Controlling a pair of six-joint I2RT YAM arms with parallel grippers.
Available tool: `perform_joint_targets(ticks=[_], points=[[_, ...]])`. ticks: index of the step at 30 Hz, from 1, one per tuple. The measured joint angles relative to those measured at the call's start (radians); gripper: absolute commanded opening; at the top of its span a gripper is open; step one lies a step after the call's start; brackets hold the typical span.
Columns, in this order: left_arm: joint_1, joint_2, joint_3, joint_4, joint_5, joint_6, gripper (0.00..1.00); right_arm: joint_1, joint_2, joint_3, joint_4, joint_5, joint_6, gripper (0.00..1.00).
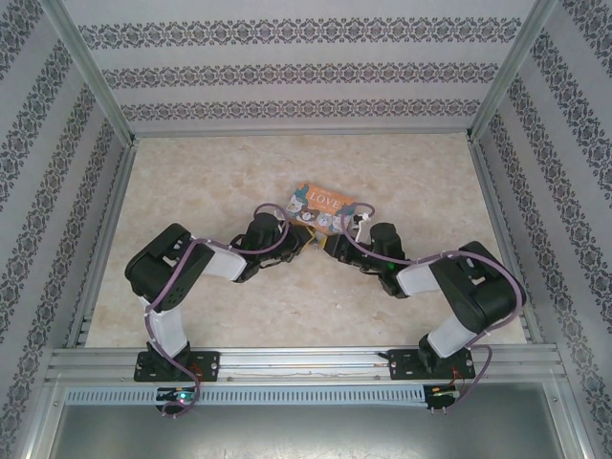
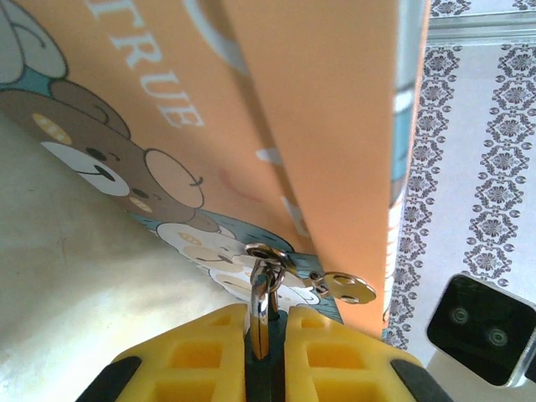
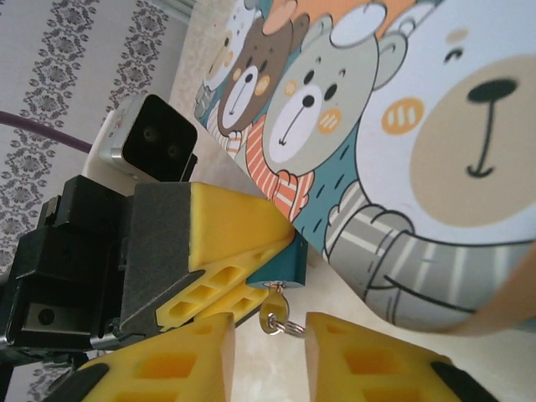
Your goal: Unlock a padlock with a key
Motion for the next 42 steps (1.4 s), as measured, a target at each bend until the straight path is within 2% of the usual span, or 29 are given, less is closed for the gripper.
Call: perform_joint_targets(ticks=[4, 7, 13, 19, 25, 31, 36, 42], points=[[0.000, -0.041, 0.000, -0.035, 0.000, -0.001, 0.05, 0.000, -0.126, -0.016, -0.088, 0.029, -0.089, 0.37], [-0.002, -0.081, -0.003, -0.067, -0.010, -0.010, 0.00, 0.004, -0.268, -0.017, -0.199, 0.079, -0.195, 0.42], [-0.013, -0.173, -0.022, -0.133, -0.042, -0.042, 0.00, 0.071, -0.552, -0.014, -0.419, 0.222, -0.506, 0.50], [-0.025, -0.203, -0.023, -0.211, -0.053, -0.079, 0.00, 0.110, -0.696, -0.014, -0.531, 0.308, -0.840, 0.54], [-0.034, -0.220, -0.022, -0.300, -0.056, -0.127, 0.00, 0.141, -0.719, -0.015, -0.571, 0.331, -1.088, 0.53], [-0.034, -0.227, -0.010, -0.354, -0.050, -0.210, 0.00, 0.222, -0.674, -0.014, -0.616, 0.341, -1.303, 0.55], [-0.038, -0.227, 0.009, -0.391, -0.045, -0.271, 0.00, 0.243, -0.620, 0.005, -0.649, 0.344, -1.437, 0.57], [-0.045, -0.233, 0.049, -0.499, -0.045, -0.304, 0.00, 0.249, -0.523, 0.070, -0.676, 0.336, -1.541, 0.52]])
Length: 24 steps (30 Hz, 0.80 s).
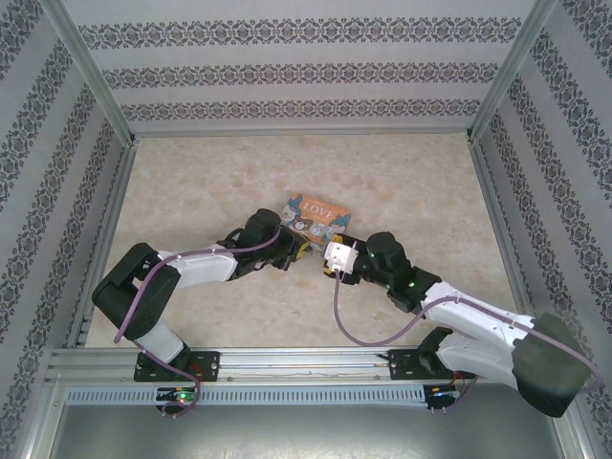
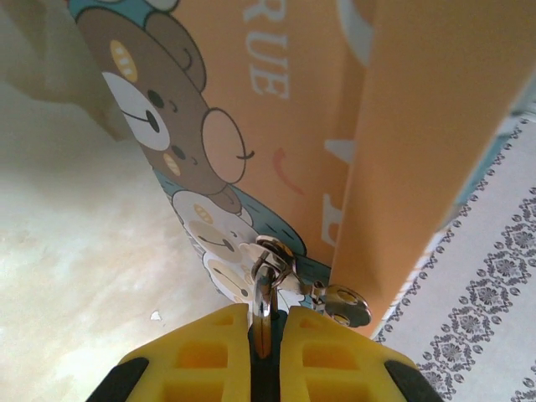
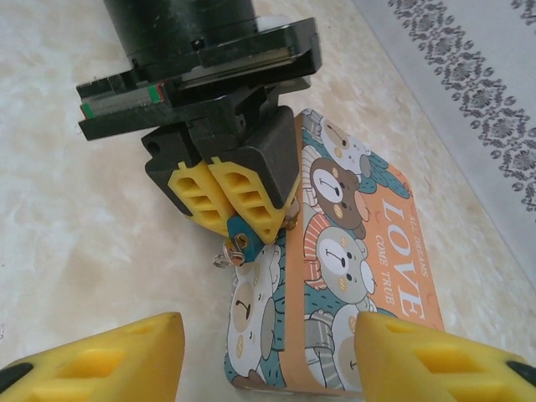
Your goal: Unlock a padlock with a key
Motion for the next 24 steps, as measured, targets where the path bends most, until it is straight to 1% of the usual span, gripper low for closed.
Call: perform_joint_targets(ticks=[5, 15, 24], points=[[0.000, -0.034, 0.003, -0.046, -0.004, -0.012, 0.00, 0.027, 0.091, 0.053, -0.011, -0.006, -0.056, 0.45], [0.000, -0.042, 0.003, -0.055, -0.004, -0.021, 0.00, 0.088, 0.228, 0.099, -0.005, 0.022, -0.132, 0.33], [0.000, -0.042, 0.003, -0.055, -0.004, -0.032, 0.00, 0.094, 0.264, 0.106, 0.018, 0.080, -0.152, 0.32]])
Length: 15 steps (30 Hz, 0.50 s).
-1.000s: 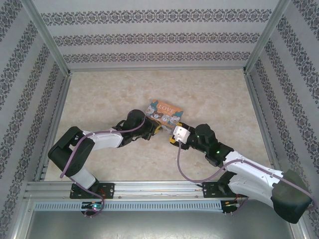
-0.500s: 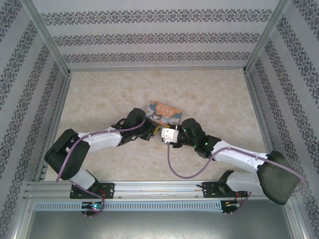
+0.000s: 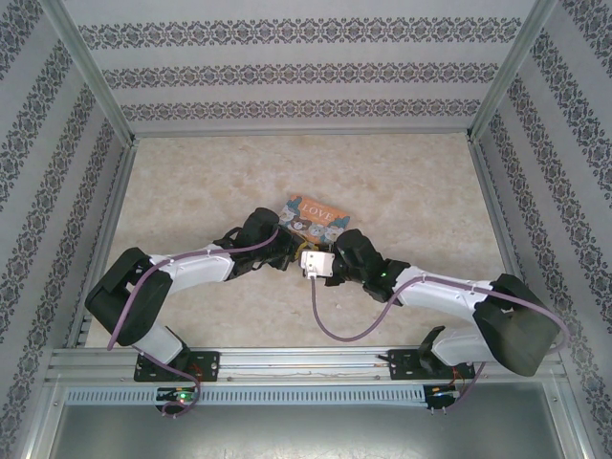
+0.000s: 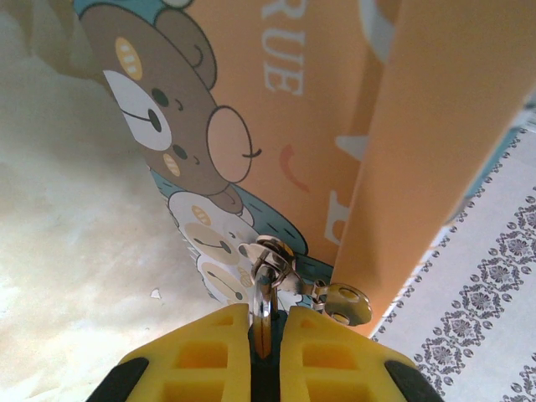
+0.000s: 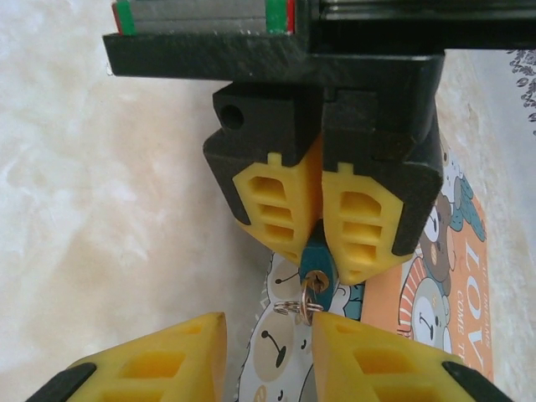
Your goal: Unlock a padlock with a key
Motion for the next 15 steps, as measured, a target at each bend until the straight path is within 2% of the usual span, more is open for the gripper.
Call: perform_joint_targets(ticks=[15], points=[[0.000, 0.000, -0.001, 0.001, 0.000, -0.004, 0.00, 0.000, 0.061, 0.027, 0.055, 0.028, -0.004, 0.22]])
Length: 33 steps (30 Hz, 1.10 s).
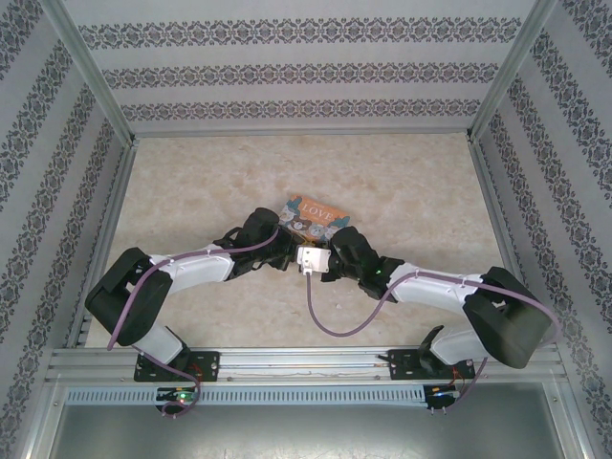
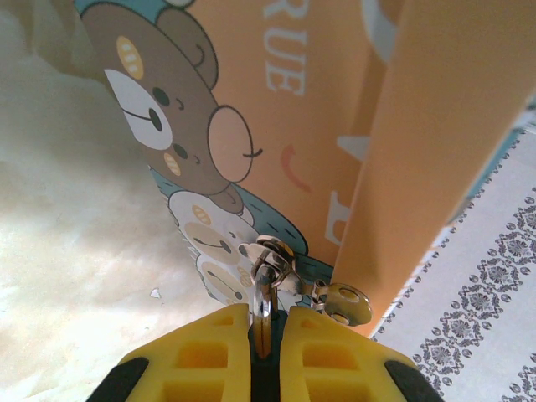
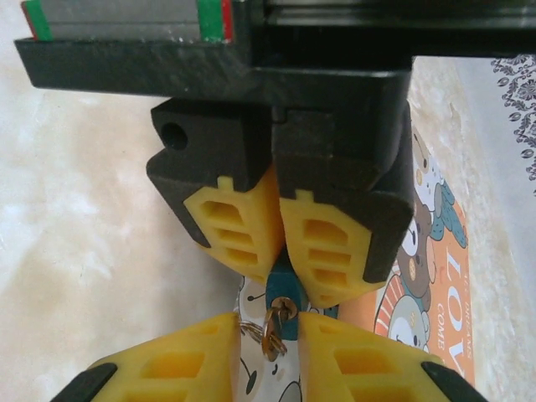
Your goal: Unlock a padlock with a key
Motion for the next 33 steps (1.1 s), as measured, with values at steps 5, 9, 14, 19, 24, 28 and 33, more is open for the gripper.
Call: perform_joint_targets(ticks=[5, 9, 14, 19, 24, 28, 33], points=[[0.000, 0.000, -0.005, 0.002, 0.000, -0.003, 0.00, 0.000, 0.010, 0.002, 0.013, 0.003, 0.002, 0.16], [0.000, 0.000, -0.010, 0.007, -0.004, -0.004, 0.00, 0.006, 0.014, 0.002, 0.013, 0.006, 0.005, 0.11], [0.000, 0.000, -0.013, 0.014, -0.012, -0.013, 0.00, 0.006, 0.015, 0.001, 0.013, 0.010, 0.013, 0.02], [0.000, 0.000, -0.013, 0.015, -0.016, -0.021, 0.00, 0.006, 0.015, -0.011, 0.040, 0.019, 0.034, 0.00], [0.000, 0.000, -0.013, 0.015, -0.015, -0.022, 0.00, 0.011, 0.015, -0.025, 0.068, 0.026, 0.069, 0.00], [0.000, 0.000, -0.014, 0.016, -0.016, -0.024, 0.00, 0.013, 0.015, -0.037, 0.096, 0.029, 0.124, 0.00], [0.000, 0.000, -0.014, 0.017, -0.022, -0.026, 0.00, 0.013, 0.025, -0.051, 0.140, 0.028, 0.260, 0.00]])
